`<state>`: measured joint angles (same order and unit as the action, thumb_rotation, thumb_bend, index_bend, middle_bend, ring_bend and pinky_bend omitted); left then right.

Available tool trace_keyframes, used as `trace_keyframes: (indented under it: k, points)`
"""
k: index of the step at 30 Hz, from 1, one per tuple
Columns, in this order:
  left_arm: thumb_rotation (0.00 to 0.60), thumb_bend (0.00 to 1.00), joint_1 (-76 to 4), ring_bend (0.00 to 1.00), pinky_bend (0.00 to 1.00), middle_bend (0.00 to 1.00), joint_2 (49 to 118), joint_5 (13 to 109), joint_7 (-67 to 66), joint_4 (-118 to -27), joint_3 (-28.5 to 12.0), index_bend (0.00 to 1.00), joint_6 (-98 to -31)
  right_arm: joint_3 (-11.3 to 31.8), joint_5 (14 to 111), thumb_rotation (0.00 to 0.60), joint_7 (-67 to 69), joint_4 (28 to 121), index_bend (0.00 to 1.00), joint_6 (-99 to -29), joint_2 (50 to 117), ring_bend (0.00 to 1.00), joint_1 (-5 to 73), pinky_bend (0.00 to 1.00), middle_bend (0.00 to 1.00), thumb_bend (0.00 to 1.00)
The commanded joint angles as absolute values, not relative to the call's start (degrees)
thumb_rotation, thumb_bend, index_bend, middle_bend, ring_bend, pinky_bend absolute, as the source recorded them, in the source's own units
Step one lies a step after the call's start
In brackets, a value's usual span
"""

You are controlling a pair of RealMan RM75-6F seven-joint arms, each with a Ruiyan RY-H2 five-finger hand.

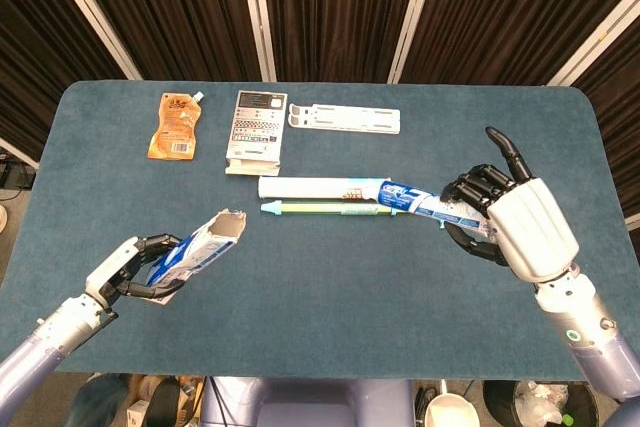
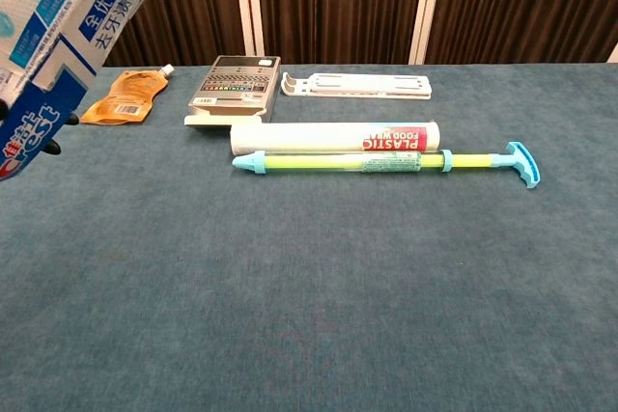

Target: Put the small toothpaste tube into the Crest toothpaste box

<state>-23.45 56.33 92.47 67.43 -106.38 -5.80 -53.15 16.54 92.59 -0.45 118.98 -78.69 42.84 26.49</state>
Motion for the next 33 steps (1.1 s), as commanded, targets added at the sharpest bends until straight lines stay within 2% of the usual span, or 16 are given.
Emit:
trace_keyframes:
  k: [1, 12, 33]
  points:
    - [0.600, 0.34, -24.0, 0.22, 0.30, 0.41, 56.1, 91.4, 66.6, -106.2, -5.4, 0.42, -52.9, 18.5, 92.8, 0.600, 1.7, 123.4, 0.91, -77.8, 37.8, 0.42, 26.7, 0.03, 0.77, 0.62]
    - [0.600, 0.34, -25.9, 0.22, 0.30, 0.40, 57.3, 88.2, 65.5, -105.3, -4.8, 0.42, -52.4, 19.2, 97.5, 0.600, 5.3, 133.4, 0.91, -77.3, 28.2, 0.42, 25.5, 0.03, 0.77, 0.64]
    - [0.600, 0.34, -30.9, 0.22, 0.30, 0.40, 55.7, 88.1, 56.6, -115.0, -4.8, 0.42, -50.9, 18.8, 97.7, 0.600, 5.6, 134.5, 0.91, -75.6, 31.0, 0.42, 26.8, 0.03, 0.77, 0.65]
